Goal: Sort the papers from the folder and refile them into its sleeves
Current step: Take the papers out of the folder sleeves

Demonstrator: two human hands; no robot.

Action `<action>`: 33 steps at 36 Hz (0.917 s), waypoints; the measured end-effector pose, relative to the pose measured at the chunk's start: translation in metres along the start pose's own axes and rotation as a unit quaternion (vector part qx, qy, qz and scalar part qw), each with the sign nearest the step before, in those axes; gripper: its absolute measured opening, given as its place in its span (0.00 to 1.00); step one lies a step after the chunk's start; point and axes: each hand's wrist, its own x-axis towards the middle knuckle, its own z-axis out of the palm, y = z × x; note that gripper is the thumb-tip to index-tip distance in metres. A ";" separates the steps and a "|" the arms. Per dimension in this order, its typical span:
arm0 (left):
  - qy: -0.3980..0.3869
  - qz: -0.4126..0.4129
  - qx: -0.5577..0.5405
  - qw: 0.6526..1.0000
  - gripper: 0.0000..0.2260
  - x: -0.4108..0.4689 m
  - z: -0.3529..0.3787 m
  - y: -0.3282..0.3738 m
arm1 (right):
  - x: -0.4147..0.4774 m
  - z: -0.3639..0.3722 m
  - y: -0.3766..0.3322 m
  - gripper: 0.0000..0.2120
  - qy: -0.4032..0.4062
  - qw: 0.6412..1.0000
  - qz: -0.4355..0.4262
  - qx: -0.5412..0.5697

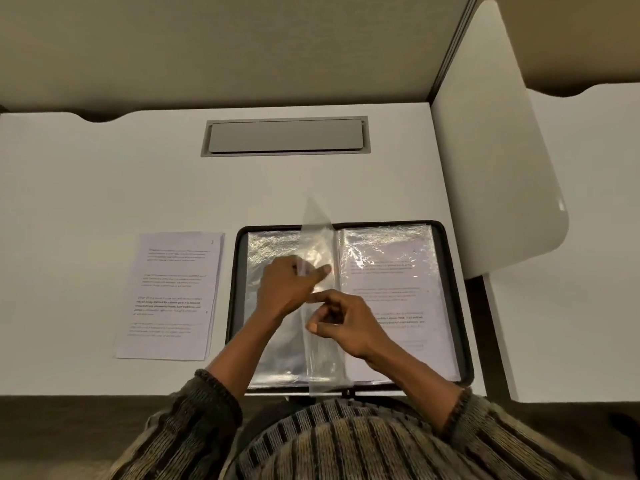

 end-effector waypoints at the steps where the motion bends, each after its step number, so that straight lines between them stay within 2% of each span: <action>1: 0.016 0.007 0.010 1.000 0.18 0.002 -0.005 -0.005 | 0.004 0.005 0.000 0.19 -0.007 1.000 -0.008 -0.008; 3: 0.036 0.007 0.020 0.999 0.11 0.009 -0.014 -0.018 | 0.011 0.013 0.001 0.19 -0.019 0.999 -0.019 -0.040; 6: 0.063 -0.036 0.058 0.996 0.10 0.021 -0.031 -0.041 | 0.019 0.014 0.008 0.18 -0.011 0.992 0.006 -0.126; 9: 0.083 -0.068 0.131 0.986 0.10 0.031 -0.042 -0.068 | 0.023 0.001 0.024 0.19 0.030 0.977 0.047 -0.205; 14: 0.093 -0.110 0.174 0.974 0.09 0.034 -0.043 -0.090 | 0.017 -0.035 0.060 0.30 0.107 0.933 0.072 -0.337; 18: 0.095 -0.143 0.190 0.967 0.13 0.037 -0.040 -0.103 | 0.004 -0.063 0.077 0.35 0.149 0.906 0.092 -0.386; 23: 0.085 -0.143 0.210 0.963 0.16 0.041 -0.040 -0.101 | -0.007 -0.088 0.099 0.41 0.175 0.870 0.127 -0.444; 25: 0.081 -0.149 0.236 0.957 0.21 0.042 -0.039 -0.099 | -0.011 -0.095 0.107 0.43 0.196 0.859 0.132 -0.455; 29: 0.098 -0.113 0.310 0.939 0.38 0.041 -0.031 -0.097 | -0.015 -0.099 0.115 0.49 0.245 0.848 0.158 -0.443; 30: 0.101 -0.096 0.322 0.936 0.40 0.041 -0.029 -0.096 | -0.015 -0.099 0.115 0.50 0.255 0.846 0.162 -0.440; 33: 0.119 -0.057 0.355 0.926 0.37 0.041 -0.023 -0.097 | -0.014 -0.100 0.114 0.50 0.270 0.848 0.163 -0.425</action>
